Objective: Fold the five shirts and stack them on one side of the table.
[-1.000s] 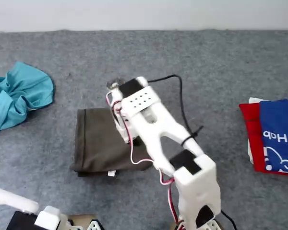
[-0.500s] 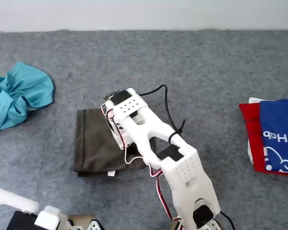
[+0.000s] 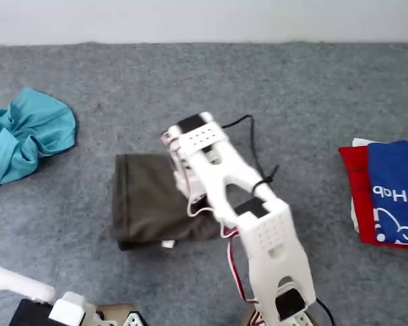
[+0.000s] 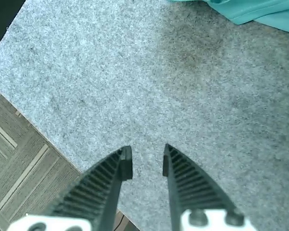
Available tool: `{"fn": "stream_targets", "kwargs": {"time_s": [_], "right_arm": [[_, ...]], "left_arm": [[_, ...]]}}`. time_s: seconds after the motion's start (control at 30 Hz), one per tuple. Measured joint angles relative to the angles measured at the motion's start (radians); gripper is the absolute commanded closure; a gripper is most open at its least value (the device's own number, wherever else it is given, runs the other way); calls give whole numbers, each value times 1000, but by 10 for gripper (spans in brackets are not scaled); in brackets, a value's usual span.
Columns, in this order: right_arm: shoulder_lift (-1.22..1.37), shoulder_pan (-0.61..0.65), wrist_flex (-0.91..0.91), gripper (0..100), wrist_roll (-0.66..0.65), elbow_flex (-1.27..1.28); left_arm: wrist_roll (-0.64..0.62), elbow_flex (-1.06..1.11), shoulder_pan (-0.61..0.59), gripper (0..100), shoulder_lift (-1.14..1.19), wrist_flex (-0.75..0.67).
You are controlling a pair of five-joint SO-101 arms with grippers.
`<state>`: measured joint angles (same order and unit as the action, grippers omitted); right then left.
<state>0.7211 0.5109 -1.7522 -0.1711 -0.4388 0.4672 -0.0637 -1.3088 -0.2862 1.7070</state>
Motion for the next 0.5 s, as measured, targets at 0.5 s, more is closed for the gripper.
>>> {"fn": "stream_targets", "kwargs": {"time_s": [0.5], "right_arm": [[-104,-477,120,989,-1138,87]], "left_arm": [[0,0,0,881,0,0]]}}
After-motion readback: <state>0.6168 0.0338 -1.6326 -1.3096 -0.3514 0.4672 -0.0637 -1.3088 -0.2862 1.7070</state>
